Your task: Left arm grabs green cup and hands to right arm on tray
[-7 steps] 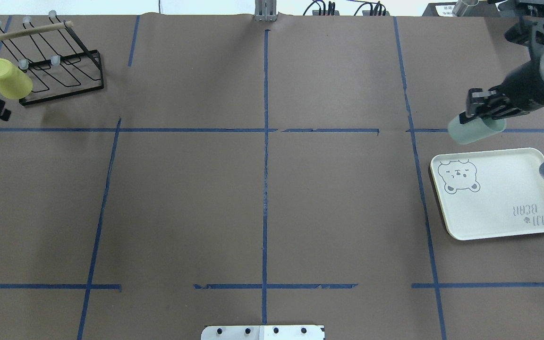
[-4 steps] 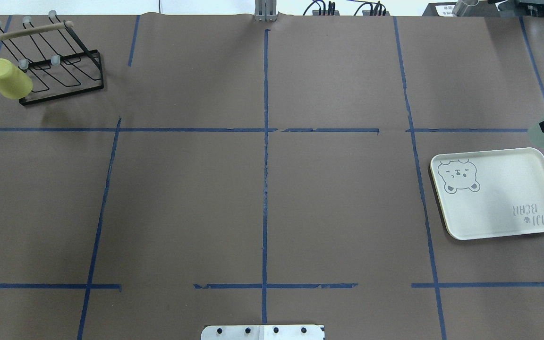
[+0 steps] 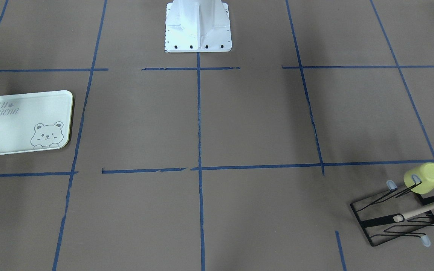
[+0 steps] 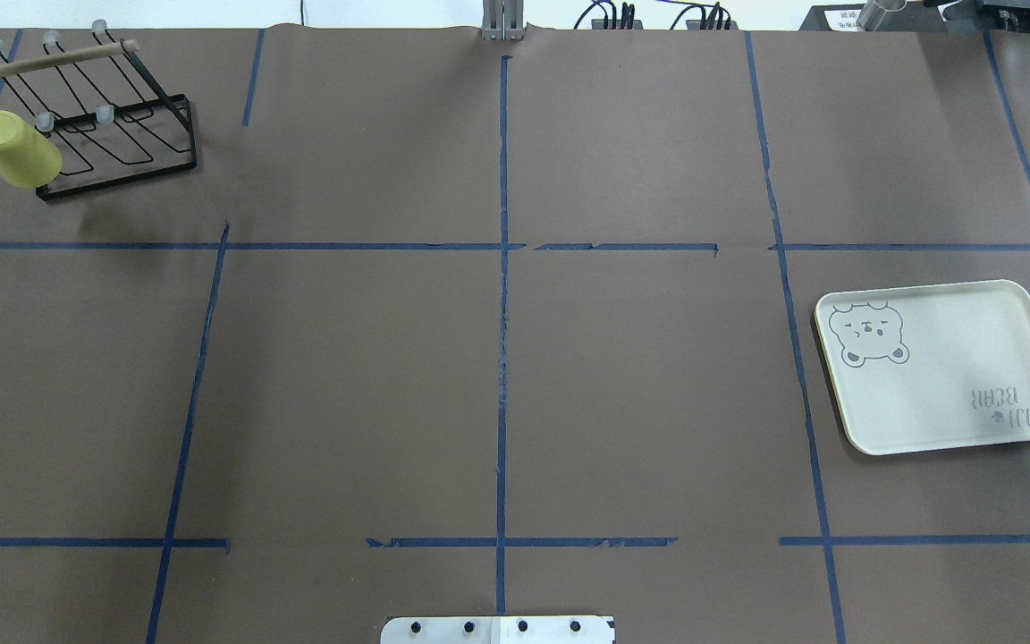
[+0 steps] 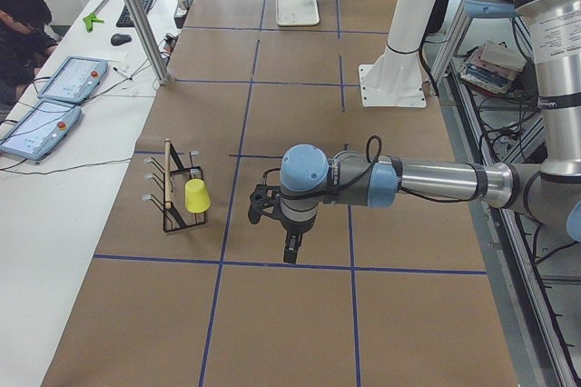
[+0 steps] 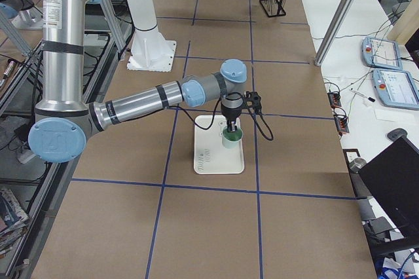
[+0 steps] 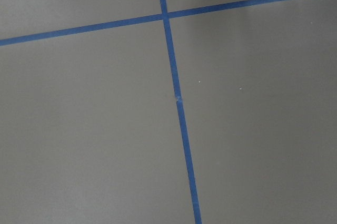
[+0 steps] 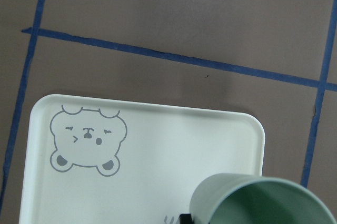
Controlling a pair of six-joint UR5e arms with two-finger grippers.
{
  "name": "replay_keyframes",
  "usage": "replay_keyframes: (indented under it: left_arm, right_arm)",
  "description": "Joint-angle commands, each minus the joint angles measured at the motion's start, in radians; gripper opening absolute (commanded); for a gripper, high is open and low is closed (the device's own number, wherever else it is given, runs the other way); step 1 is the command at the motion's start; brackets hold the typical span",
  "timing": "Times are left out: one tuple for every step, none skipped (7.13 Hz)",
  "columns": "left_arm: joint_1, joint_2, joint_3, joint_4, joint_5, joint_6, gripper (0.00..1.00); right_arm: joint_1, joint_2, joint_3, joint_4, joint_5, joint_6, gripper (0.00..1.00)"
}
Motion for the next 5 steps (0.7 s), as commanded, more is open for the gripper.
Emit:
replay_keyframes:
  left_arm:
    - [-0.004, 0.001, 0.0, -0.008, -0.001, -0.028, 1.0]
    - [-0.004, 0.001, -0.001, -0.008, -0.001, -0.028, 1.0]
    - [-0.004, 0.0, 0.0, -0.008, -0.001, -0.028, 1.0]
    - [-0.004, -0.003, 0.002, -0.008, -0.001, -0.028, 1.0]
    - [-0.004, -0.005, 0.003, -0.008, -0.001, -0.028, 1.0]
  right_arm:
    - [-0.118, -0.029, -0.009, 0.119, -0.089, 0.176, 0.02]
    - [-0.181, -0.029, -0.017, 0.199, -0.107, 0.305, 0.02]
    - [-0.212, -0.029, -0.024, 0.224, -0.111, 0.356, 0.02]
    - [-0.257, -0.028, -0.028, 0.229, -0.158, 0.407, 0.02]
    - [-0.271, -0.026, -0.029, 0.235, -0.173, 0.418, 0.02]
